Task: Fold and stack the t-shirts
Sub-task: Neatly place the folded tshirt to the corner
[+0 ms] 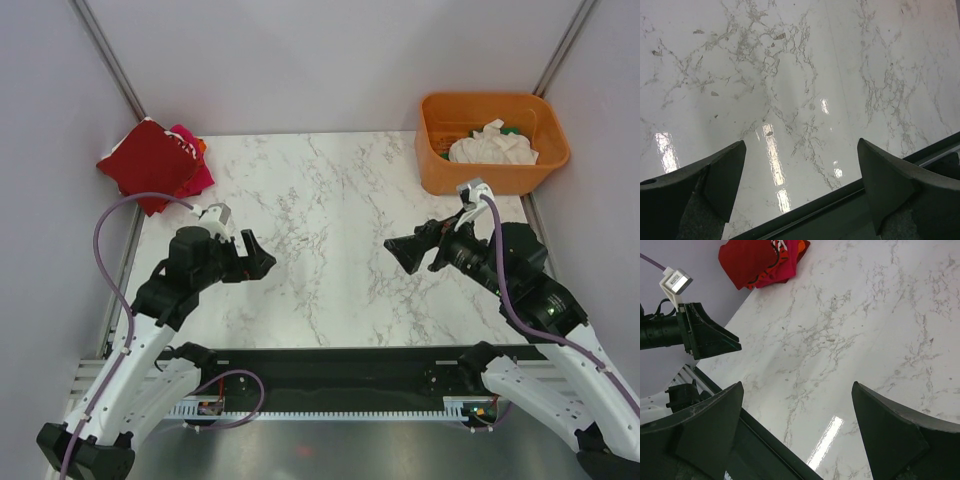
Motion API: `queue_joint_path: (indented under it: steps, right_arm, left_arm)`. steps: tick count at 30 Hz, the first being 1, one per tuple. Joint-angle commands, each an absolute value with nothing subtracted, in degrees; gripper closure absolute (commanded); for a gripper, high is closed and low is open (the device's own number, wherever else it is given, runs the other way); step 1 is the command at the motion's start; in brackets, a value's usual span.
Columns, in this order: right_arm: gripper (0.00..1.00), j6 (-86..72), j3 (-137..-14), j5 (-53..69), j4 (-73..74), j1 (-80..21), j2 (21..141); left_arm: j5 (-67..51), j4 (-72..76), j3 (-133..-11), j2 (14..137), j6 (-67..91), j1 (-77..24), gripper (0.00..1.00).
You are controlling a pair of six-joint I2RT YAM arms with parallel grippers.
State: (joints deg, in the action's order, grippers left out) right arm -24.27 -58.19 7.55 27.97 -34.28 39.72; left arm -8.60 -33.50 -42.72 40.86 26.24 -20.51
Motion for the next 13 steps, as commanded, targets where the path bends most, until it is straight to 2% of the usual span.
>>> queue_joint_path:
  steps: [1,13]
  right_arm:
    - [0.02,-24.9,-57.3,5.5,28.7,-34.5,39.6]
    - [0.02,-23.4,-57.0,4.0,27.8,-34.5,40.0]
  left_arm:
    - [-8.0,-33.1,-44.1,40.3,23.8,-20.8,0.00]
    - [-8.0,-33.2,-44.2,41.0,23.6,-20.8,0.00]
